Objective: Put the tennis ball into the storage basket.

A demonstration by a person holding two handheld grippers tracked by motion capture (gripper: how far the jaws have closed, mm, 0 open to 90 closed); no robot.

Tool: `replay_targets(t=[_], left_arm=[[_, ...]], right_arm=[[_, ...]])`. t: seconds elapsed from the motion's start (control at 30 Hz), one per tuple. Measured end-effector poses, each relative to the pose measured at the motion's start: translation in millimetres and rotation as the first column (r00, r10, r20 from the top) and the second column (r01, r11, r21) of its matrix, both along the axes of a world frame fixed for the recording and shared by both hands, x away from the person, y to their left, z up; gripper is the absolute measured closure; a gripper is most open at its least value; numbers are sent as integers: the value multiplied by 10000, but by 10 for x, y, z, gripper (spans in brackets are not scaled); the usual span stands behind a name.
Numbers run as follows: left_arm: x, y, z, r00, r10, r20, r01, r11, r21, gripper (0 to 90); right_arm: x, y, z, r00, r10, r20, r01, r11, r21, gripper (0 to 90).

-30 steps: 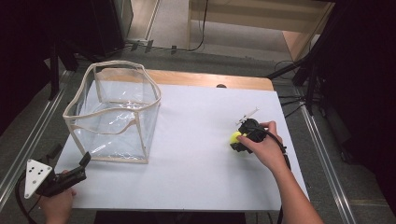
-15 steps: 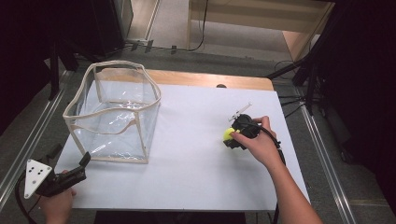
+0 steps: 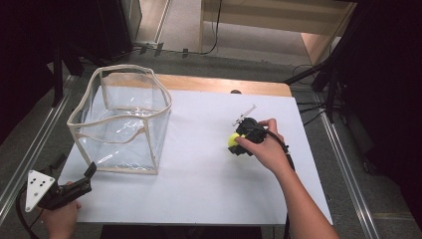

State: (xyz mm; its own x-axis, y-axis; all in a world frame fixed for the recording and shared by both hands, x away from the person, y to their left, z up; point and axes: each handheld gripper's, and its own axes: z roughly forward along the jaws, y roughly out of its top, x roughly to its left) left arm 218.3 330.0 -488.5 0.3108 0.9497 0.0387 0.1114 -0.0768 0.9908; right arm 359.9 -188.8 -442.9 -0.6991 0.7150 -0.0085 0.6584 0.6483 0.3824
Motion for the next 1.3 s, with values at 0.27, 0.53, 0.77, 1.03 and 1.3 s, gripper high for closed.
replay_targets(t=[0.27, 0.53, 0.77, 1.03, 1.3], left_arm=[[0, 4, 1, 10000, -12, -1, 12, 10000, 2, 69], [1, 5, 1, 10000, -11, -3, 11, 10000, -4, 69], [1, 6, 1, 10000, -13, -3, 13, 10000, -15, 69], [1, 7, 1, 10000, -5, -5, 5, 10000, -43, 69], [1, 7, 3, 10000, 15, -24, -15, 10000, -52, 69]], right_arm=[[29, 181, 27, 9989, 469, 43, -469, 9989, 1, 234], [61, 316, 64, 9965, 829, 42, -829, 9965, -68, 234], [91, 486, 86, 9931, 1173, -20, -1174, 9931, -38, 234], [112, 665, 93, 9886, 1500, -98, -1500, 9887, 15, 234], [139, 863, 80, 9818, 1899, -97, -1899, 9818, 23, 234]])
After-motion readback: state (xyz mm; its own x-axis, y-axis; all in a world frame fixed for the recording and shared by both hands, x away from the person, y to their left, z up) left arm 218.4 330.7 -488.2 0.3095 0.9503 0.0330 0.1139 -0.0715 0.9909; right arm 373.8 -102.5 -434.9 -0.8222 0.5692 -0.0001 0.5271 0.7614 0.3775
